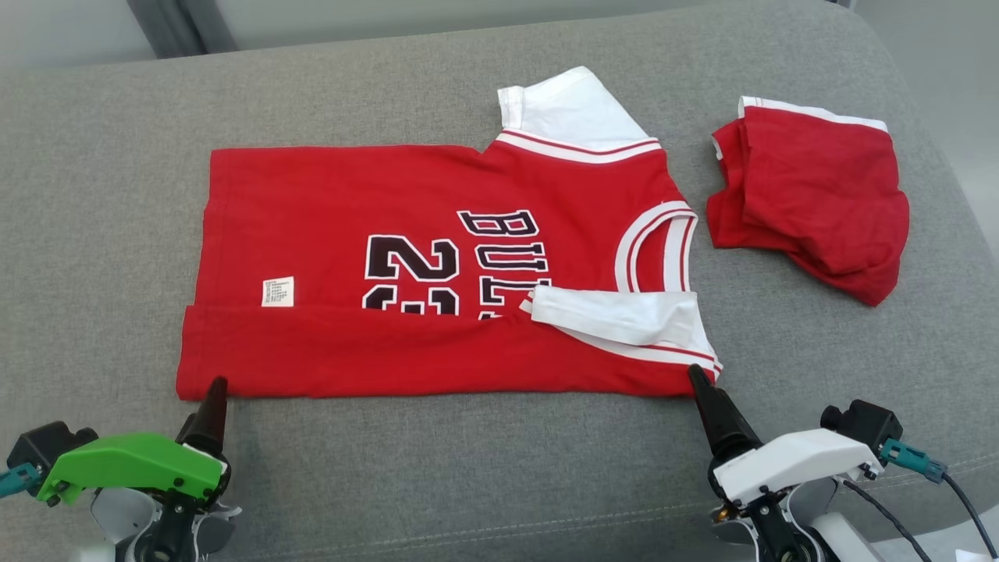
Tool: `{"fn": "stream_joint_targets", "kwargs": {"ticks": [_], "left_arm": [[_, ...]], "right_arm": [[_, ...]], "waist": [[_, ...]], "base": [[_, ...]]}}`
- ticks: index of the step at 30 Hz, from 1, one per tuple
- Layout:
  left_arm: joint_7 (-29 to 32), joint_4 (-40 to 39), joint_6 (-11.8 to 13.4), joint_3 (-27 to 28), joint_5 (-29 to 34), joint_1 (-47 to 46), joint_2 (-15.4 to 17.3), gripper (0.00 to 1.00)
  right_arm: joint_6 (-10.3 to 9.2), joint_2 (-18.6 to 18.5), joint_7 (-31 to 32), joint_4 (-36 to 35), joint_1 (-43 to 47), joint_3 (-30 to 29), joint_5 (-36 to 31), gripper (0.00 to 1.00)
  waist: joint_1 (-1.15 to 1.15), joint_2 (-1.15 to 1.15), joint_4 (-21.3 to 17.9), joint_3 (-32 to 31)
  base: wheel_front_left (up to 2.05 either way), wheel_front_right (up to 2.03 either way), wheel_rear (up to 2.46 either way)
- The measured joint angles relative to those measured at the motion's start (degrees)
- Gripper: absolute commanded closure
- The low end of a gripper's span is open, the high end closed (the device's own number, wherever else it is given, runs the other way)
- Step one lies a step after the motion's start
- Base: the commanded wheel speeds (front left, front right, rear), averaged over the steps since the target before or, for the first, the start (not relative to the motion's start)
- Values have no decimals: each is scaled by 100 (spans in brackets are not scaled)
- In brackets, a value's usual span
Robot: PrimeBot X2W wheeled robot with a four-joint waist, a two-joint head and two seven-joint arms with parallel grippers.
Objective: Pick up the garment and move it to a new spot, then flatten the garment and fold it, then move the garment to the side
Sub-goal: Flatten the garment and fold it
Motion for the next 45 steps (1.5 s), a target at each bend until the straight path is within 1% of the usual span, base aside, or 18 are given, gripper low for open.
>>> {"fn": "stream_joint_targets", "kwargs": {"ticks": [7, 9, 19, 30, 32, 33, 34, 35, 36, 37, 38, 39, 40, 41, 42, 45], "left_arm": [[-18, 56, 3, -1, -1, -263, -1, 0], [-34, 137, 4, -1, -1, -298, 0, 0], [-87, 248, 8, 42, -14, -343, -1, 0], [-202, 372, 53, 26, -107, -635, -2, 0], [-203, 389, 53, 27, -107, -636, -2, 15], [-203, 401, 52, 27, -107, -636, -2, 20], [-204, 415, 51, 27, -107, -636, -2, 44], [-204, 431, 49, 25, -107, -636, -2, 53], [-210, 446, 48, 23, -107, -636, -3, 53], [-210, 457, 48, 21, -107, -636, -3, 56], [-211, 463, 47, 12, -107, -636, -3, 64], [-211, 469, 45, 1, -107, -636, -3, 68], [-212, 479, 41, -11, -107, -637, -3, 74], [-242, 489, 37, -20, -107, -637, -4, 95], [-254, 500, 13, -23, -107, -638, -4, 100], [-256, 527, -4, -37, -105, -641, -4, 100]], "right_arm": [[8, 80, 1, 134, -243, 58, 2, 0], [41, 91, 1, 193, -283, 57, 5, 0], [108, 134, -16, 318, -341, 84, 54, 0], [210, 199, -67, 410, -408, 134, 138, 0], [216, 208, -71, 417, -403, 135, 157, 0], [219, 210, -74, 426, -399, 136, 157, 0], [219, 214, -75, 436, -396, 137, 158, 0], [225, 222, -75, 447, -392, 143, 162, 0], [229, 225, -76, 456, -386, 148, 174, 0], [242, 227, -92, 465, -373, 162, 192, 0], [256, 229, -116, 469, -359, 178, 210, 0], [258, 232, -116, 470, -343, 185, 215, 0], [259, 234, -118, 471, -335, 187, 216, 0], [261, 236, -119, 478, -336, 187, 218, 0], [275, 240, -124, 489, -339, 187, 218, 0], [278, 250, -127, 525, -362, 177, 245, 0]], "waist": [[0, 0, 24, 249], [0, 0, 27, 288], [0, 0, -1, 368], [0, 0, -55, 413], [0, 0, -65, 404], [0, 0, -71, 399], [0, 0, -76, 394], [0, 0, -82, 389], [0, 0, -88, 384], [0, 0, -93, 379], [0, 0, -97, 376], [0, 0, -99, 374], [0, 0, -99, 373], [0, 0, -98, 371], [0, 0, -97, 367], [0, 0, -90, 349]], "base": [[0, 0, 0], [0, 0, 0], [0, 0, 0], [0, 0, 0], [0, 0, 0], [0, 0, 0], [0, 0, 0], [0, 0, 0], [0, 0, 0], [0, 0, 0], [0, 0, 0], [0, 0, 0], [0, 0, 0], [0, 0, 0], [0, 0, 0], [0, 0, 0]]}}
